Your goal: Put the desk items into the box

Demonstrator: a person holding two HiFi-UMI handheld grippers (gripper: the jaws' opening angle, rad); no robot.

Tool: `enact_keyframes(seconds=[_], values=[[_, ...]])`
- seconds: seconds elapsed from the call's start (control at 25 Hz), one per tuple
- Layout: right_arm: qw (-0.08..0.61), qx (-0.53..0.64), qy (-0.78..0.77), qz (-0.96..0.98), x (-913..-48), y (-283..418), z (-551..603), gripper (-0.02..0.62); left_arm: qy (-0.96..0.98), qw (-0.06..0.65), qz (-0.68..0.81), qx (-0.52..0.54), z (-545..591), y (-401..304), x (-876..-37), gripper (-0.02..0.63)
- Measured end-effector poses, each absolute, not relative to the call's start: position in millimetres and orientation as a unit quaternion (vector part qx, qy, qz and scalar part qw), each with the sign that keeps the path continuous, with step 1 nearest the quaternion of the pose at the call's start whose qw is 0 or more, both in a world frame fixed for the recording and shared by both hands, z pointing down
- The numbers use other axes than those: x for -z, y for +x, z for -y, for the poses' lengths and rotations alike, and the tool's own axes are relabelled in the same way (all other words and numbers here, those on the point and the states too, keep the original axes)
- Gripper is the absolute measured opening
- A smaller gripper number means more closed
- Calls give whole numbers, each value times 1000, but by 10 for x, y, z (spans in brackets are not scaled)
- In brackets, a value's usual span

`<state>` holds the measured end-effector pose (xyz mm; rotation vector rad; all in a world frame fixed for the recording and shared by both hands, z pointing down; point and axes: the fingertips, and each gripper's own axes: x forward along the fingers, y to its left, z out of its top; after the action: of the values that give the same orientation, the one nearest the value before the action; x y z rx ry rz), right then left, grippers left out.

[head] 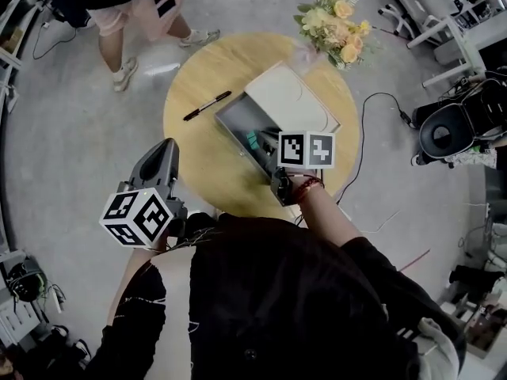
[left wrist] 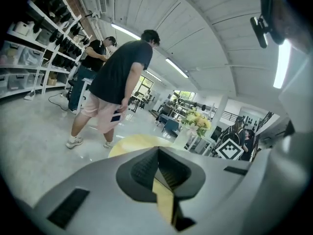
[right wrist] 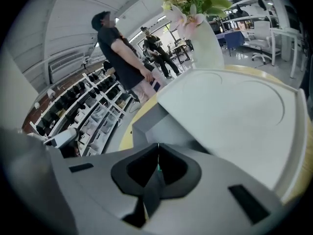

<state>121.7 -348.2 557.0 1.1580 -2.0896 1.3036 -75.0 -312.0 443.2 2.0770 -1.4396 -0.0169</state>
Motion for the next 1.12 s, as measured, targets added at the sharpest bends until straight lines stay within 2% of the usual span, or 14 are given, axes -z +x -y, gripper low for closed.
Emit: enact_keyframes(seconds=[1.12], values=[[211, -486, 419, 738, -5709, 1185, 3558, 12, 781, 303, 546, -4, 3180, -781, -4446, 9]])
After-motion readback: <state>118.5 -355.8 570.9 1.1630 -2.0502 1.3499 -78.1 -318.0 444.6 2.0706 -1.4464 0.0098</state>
